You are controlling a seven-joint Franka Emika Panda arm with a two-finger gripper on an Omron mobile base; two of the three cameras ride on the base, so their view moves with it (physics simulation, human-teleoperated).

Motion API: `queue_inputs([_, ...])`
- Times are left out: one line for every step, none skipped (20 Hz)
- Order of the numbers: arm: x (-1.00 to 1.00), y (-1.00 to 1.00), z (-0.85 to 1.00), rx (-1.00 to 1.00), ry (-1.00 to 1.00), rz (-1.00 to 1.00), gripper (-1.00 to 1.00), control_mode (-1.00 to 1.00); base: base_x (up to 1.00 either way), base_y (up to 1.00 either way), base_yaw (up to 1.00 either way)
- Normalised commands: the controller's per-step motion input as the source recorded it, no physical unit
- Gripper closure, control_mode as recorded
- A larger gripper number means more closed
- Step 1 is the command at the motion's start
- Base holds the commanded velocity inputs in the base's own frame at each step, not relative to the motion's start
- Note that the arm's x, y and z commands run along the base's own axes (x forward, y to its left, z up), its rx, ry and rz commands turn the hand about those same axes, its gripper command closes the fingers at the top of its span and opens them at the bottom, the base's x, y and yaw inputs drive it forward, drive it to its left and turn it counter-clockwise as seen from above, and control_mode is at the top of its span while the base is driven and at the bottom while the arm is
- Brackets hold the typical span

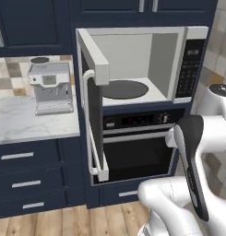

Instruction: Pick the mug from the counter and place it inside the microwave. Then close the microwave.

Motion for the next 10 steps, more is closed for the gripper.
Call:
queue_inputs([0.00, 0.00, 0.00, 0.00, 0.00, 0.00, 1.00, 1.00, 0.44, 0.00, 0.17])
queue_inputs([0.00, 0.00, 0.00, 0.00, 0.00, 0.00, 1.00, 1.00, 0.45, 0.00, 0.17])
queue_inputs([0.00, 0.00, 0.00, 0.00, 0.00, 0.00, 1.00, 1.00, 0.44, 0.00, 0.15])
queue_inputs([0.00, 0.00, 0.00, 0.00, 0.00, 0.00, 1.00, 1.00, 0.26, 0.00, 0.10])
queue_inputs([0.00, 0.00, 0.00, 0.00, 0.00, 0.00, 1.00, 1.00, 0.04, 0.00, 0.07])
queue_inputs([0.00, 0.00, 0.00, 0.00, 0.00, 0.00, 1.00, 1.00, 0.00, 0.00, 0.05])
queue_inputs([0.00, 0.00, 0.00, 0.00, 0.00, 0.00, 1.00, 1.00, 0.00, 0.01, 0.03])
queue_inputs([0.00, 0.00, 0.00, 0.00, 0.00, 0.00, 1.00, 1.00, 0.00, 0.03, 0.02])
queue_inputs([0.00, 0.00, 0.00, 0.00, 0.00, 0.00, 1.00, 1.00, 0.00, 0.00, 0.00])
queue_inputs([0.00, 0.00, 0.00, 0.00, 0.00, 0.00, 1.00, 1.00, 0.00, 0.00, 0.00])
